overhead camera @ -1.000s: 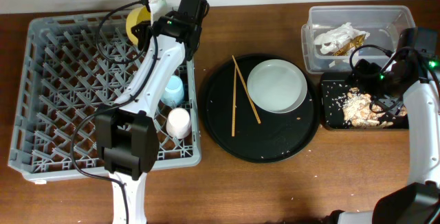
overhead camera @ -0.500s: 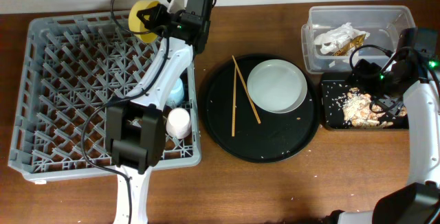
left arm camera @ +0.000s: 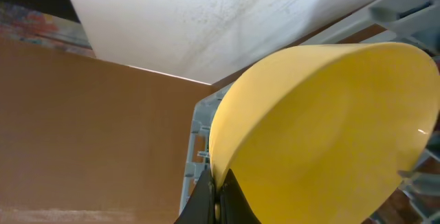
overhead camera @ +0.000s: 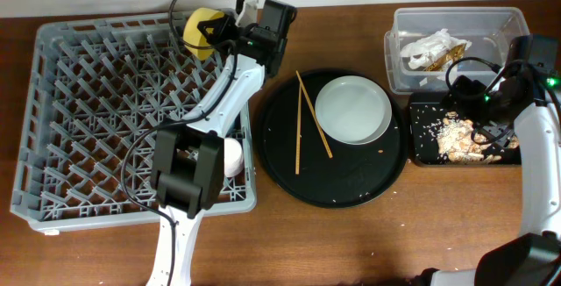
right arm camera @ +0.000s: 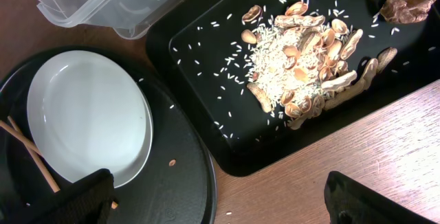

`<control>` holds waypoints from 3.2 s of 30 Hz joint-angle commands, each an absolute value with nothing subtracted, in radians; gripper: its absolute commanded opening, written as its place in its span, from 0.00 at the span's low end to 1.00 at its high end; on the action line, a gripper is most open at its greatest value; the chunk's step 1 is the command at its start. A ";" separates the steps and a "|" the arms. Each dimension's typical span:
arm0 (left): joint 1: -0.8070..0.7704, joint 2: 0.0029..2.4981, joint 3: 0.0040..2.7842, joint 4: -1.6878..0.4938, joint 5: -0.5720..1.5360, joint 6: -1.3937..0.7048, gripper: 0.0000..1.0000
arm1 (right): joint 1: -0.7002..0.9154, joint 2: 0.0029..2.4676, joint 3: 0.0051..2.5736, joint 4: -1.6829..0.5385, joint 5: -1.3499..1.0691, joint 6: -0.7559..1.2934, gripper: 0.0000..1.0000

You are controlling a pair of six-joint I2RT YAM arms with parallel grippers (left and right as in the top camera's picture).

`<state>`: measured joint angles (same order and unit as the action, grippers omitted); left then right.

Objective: Sort waste into correct bins and load items into the dishwasher rack
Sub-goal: 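Grasp the white plate with the left gripper and stand it in the rack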

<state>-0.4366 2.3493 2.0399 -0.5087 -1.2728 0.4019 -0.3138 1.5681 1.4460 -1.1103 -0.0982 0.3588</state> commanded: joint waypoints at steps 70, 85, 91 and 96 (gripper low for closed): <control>-0.177 2.570 2.885 -1.438 -0.938 -0.001 0.00 | -0.315 1.565 1.456 -1.110 -0.104 0.356 0.98; -0.351 2.548 3.092 -1.669 0.018 -0.001 0.72 | -0.315 1.565 1.456 -1.110 -0.104 0.356 0.99; -0.553 2.587 2.840 -1.648 0.202 -0.105 0.67 | -0.315 1.565 1.456 -1.110 -0.104 0.356 0.98; -0.597 2.593 2.503 -1.364 0.202 -0.301 0.72 | -0.315 1.565 1.456 -1.110 -0.104 0.356 0.98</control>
